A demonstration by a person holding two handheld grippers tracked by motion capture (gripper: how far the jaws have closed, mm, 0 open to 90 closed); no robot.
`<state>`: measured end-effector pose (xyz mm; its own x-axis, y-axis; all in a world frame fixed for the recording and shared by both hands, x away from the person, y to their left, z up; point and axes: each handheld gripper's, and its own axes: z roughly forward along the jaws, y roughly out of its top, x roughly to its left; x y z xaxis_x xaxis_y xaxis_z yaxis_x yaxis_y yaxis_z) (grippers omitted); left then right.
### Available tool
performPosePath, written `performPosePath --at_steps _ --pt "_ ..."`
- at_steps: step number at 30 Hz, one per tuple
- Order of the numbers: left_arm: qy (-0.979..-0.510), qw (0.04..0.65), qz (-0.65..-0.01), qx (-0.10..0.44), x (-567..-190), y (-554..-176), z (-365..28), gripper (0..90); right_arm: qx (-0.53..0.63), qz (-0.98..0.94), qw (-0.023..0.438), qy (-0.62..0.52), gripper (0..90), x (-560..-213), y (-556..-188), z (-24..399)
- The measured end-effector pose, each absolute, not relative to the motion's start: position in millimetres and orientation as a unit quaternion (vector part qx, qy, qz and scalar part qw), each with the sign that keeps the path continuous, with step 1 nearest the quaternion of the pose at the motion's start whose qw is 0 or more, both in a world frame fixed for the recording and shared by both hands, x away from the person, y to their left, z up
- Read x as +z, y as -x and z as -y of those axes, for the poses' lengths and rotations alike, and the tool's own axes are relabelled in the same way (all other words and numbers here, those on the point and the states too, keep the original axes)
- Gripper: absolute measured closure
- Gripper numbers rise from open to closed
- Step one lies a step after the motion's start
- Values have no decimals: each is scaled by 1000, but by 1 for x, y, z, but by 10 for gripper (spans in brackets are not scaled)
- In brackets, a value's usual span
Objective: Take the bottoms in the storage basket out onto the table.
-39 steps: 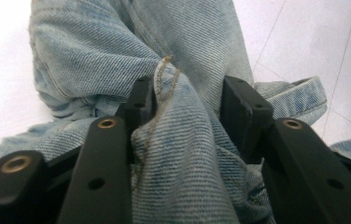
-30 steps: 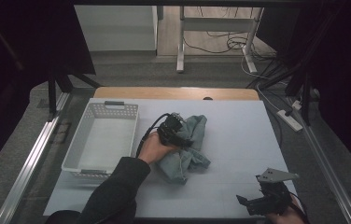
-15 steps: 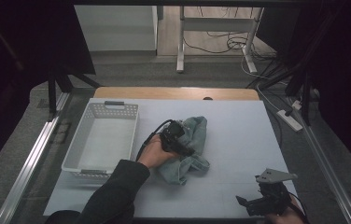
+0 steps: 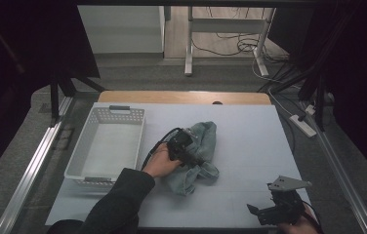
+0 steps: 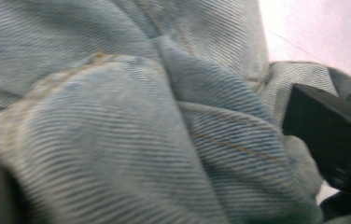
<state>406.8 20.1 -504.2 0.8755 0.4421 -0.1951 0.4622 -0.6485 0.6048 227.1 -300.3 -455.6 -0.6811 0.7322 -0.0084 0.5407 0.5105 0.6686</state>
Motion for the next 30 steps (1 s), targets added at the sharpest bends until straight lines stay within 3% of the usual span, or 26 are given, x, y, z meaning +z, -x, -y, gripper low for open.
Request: performPosePath --at_steps 18,30 --pt "-901 374 -219 -21 -485 -402 -28 0 326 -857 147 -371 13 -456 -227 300" --pt "-887 396 -234 -28 -472 -395 -35 0 325 -857 147 -371 13 -456 -227 300"
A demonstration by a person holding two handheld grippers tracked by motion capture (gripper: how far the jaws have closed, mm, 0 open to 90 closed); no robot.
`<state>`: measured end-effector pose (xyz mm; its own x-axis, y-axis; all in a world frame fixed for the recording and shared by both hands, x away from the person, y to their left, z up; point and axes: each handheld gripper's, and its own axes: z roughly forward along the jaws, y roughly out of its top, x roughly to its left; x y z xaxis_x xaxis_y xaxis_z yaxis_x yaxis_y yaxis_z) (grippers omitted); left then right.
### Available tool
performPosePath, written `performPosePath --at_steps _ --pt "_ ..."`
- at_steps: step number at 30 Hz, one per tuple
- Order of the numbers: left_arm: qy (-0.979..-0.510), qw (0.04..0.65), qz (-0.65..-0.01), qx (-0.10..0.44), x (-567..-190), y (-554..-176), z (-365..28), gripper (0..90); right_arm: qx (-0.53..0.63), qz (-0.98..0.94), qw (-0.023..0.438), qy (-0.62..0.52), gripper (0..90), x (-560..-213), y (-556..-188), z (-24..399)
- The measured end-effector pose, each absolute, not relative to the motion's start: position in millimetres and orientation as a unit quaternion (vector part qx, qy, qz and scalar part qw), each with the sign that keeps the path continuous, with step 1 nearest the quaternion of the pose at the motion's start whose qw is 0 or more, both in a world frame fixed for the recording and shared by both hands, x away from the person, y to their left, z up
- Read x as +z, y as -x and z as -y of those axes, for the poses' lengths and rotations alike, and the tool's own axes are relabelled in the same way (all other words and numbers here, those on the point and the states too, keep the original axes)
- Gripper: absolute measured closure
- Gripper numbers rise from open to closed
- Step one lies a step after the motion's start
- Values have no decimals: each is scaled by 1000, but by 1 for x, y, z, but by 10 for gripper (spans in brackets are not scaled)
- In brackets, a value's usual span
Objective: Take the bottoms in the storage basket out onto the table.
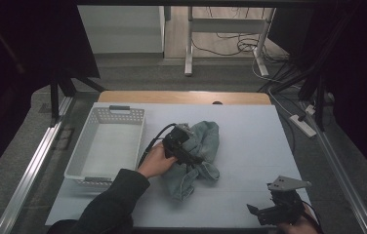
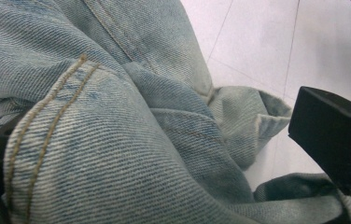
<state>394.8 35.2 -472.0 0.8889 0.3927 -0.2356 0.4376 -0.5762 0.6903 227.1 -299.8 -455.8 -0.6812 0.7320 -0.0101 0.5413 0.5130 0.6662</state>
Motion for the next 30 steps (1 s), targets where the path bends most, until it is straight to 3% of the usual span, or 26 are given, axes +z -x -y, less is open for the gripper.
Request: performPosePath --at_steps 30 --pt "-885 404 -230 -1 -457 -381 -44 0 328 -858 150 -367 13 -455 -226 300"
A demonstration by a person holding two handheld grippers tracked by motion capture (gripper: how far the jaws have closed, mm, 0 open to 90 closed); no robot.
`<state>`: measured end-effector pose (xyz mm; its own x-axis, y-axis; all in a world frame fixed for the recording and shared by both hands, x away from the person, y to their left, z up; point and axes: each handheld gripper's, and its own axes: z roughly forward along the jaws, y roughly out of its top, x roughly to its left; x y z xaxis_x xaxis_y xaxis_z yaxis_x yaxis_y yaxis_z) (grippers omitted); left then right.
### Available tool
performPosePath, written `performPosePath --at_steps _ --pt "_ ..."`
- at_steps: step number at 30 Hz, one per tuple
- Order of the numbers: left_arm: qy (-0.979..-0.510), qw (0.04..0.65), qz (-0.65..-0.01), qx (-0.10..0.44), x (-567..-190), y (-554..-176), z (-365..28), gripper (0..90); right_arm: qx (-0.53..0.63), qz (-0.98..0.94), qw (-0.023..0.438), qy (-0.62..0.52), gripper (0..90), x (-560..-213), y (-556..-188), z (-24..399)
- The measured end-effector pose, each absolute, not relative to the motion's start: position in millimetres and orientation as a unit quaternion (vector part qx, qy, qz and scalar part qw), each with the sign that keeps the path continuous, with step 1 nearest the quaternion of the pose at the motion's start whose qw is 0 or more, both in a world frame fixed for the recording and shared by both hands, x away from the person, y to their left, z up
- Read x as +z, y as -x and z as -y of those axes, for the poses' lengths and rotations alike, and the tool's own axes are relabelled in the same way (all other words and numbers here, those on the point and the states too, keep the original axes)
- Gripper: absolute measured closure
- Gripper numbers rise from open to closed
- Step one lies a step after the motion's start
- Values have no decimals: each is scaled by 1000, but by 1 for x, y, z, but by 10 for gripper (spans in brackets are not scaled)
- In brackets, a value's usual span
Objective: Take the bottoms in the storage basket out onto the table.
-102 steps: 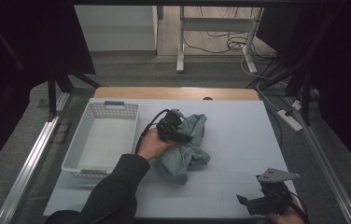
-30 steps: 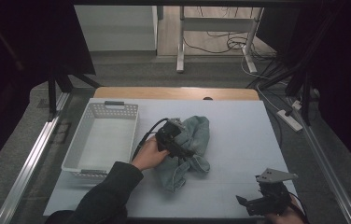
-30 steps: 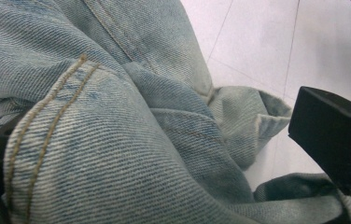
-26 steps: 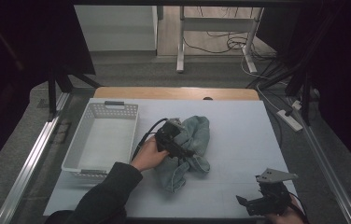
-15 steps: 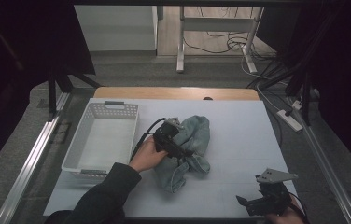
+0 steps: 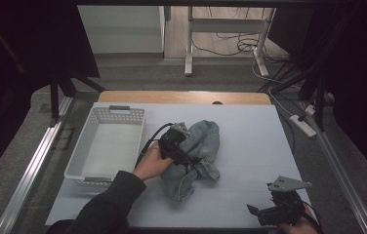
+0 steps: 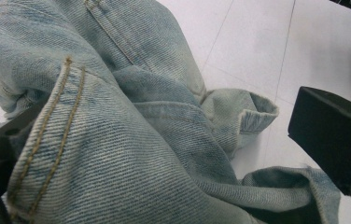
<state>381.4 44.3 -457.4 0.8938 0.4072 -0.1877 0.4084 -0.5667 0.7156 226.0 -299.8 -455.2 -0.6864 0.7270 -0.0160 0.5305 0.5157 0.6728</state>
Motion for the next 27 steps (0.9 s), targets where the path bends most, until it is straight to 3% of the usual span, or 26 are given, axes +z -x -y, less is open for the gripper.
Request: performPosePath --at_steps 27 --pt "-882 399 -249 3 -457 -384 -60 0 331 -857 150 -366 13 -455 -226 300"
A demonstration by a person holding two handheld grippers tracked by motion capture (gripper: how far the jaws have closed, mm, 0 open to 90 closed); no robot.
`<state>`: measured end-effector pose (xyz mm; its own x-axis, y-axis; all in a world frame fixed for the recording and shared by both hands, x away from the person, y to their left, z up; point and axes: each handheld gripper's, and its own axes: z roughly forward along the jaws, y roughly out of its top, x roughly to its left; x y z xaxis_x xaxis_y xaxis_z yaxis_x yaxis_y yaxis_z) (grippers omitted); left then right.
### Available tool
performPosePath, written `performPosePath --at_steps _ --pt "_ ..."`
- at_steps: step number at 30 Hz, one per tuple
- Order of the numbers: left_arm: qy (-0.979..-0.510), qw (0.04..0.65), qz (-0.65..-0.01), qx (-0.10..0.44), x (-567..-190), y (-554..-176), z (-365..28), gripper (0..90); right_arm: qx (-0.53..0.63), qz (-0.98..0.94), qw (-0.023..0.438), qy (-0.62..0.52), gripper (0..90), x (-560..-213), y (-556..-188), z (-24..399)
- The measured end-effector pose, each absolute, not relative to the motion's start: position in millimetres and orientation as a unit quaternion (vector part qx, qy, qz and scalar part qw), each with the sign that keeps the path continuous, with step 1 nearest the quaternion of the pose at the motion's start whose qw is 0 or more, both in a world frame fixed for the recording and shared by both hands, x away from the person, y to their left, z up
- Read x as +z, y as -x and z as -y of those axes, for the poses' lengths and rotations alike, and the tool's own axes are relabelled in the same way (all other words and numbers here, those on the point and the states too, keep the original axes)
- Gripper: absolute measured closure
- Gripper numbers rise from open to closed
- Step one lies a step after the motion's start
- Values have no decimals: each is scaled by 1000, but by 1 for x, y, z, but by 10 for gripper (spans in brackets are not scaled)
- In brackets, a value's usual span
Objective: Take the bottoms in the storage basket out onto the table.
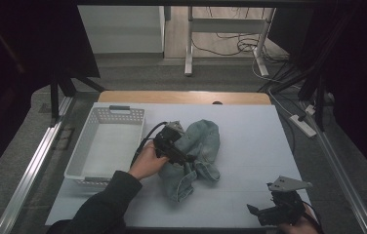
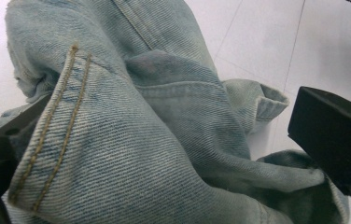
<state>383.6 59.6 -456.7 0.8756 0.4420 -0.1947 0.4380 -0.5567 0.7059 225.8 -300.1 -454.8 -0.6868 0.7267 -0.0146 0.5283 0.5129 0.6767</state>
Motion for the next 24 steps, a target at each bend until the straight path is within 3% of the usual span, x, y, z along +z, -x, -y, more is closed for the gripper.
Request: performPosePath --at_steps 24 --pt "-870 429 -242 16 -441 -395 -49 0 326 -859 150 -366 13 -455 -226 299"
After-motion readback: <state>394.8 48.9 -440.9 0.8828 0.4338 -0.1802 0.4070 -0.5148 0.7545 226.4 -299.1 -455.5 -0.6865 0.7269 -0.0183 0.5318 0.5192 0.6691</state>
